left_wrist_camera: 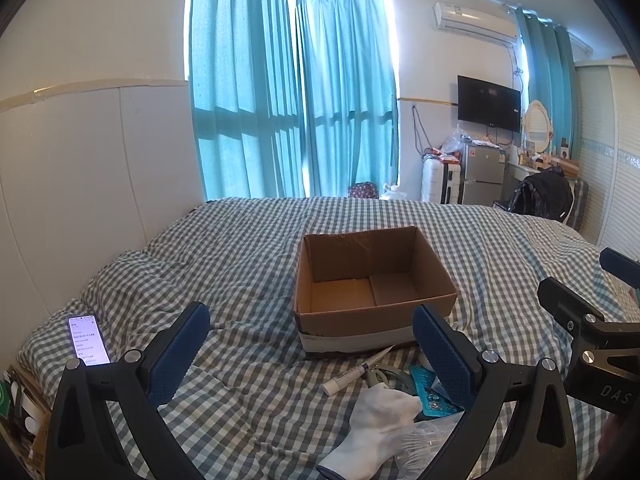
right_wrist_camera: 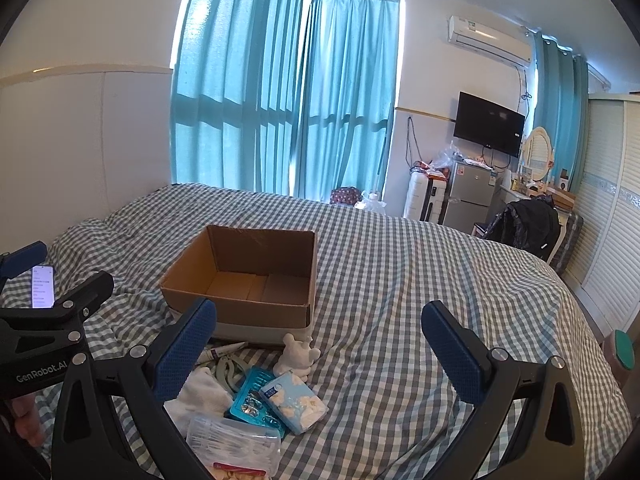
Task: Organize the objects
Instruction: 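Move both tools toward the scattered items beside the cardboard box, then grasp the white glove with the left tool while the right tool grasps the clear jar, then carry glove and jar over the box and release both into it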
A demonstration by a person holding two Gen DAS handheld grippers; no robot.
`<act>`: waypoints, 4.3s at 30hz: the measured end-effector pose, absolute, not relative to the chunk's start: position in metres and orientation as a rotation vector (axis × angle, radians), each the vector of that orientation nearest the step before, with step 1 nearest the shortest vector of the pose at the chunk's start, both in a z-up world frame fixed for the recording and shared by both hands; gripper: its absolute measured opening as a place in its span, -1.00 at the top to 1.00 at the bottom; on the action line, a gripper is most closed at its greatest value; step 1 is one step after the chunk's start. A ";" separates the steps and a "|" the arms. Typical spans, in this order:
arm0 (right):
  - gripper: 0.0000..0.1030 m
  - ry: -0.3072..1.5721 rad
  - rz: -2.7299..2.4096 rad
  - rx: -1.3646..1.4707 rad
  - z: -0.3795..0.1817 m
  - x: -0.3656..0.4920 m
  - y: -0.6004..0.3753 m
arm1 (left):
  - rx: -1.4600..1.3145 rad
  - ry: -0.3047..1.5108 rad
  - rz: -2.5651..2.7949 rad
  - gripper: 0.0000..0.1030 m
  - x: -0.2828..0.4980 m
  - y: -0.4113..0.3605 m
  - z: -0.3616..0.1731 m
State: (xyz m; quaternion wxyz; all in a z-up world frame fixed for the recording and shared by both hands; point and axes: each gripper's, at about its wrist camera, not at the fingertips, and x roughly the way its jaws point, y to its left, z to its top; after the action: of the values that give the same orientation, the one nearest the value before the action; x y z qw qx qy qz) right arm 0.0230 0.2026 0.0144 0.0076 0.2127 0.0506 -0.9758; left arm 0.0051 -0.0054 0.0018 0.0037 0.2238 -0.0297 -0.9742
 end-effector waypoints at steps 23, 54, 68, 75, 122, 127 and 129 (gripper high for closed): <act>-1.00 0.180 -3.046 0.668 0.030 0.035 0.189 | 0.658 -0.077 -3.057 -1.00 0.018 -0.023 0.010; -0.99 0.240 -2.725 1.274 -0.092 0.010 0.155 | 1.062 -0.205 -2.917 -1.00 -0.003 -0.041 -0.107; -0.17 0.092 -2.517 1.279 -0.098 -0.004 0.183 | 1.281 -0.254 -2.954 -1.00 -0.021 0.002 -0.137; -0.79 0.068 -2.470 1.385 -0.129 -0.006 0.178 | 1.396 -0.306 -3.037 -0.77 -0.021 0.020 -0.169; -0.72 0.257 -2.762 0.861 0.029 -0.158 0.157 | 0.949 0.072 -3.195 0.50 -0.157 -0.019 -0.004; -0.72 0.266 -2.754 0.887 0.009 -0.206 0.151 | 1.048 0.082 -3.129 0.50 -0.197 -0.011 -0.032; -0.72 0.253 -2.736 0.915 -0.001 -0.226 0.152 | 1.076 0.040 -3.110 0.50 -0.209 -0.005 -0.046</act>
State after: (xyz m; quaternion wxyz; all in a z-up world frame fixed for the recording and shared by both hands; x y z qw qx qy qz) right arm -0.2258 0.1517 -0.0010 0.1227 0.3136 0.0869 -0.9376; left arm -0.2092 -0.0047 -0.0458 -0.0748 0.3261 0.0122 -0.9423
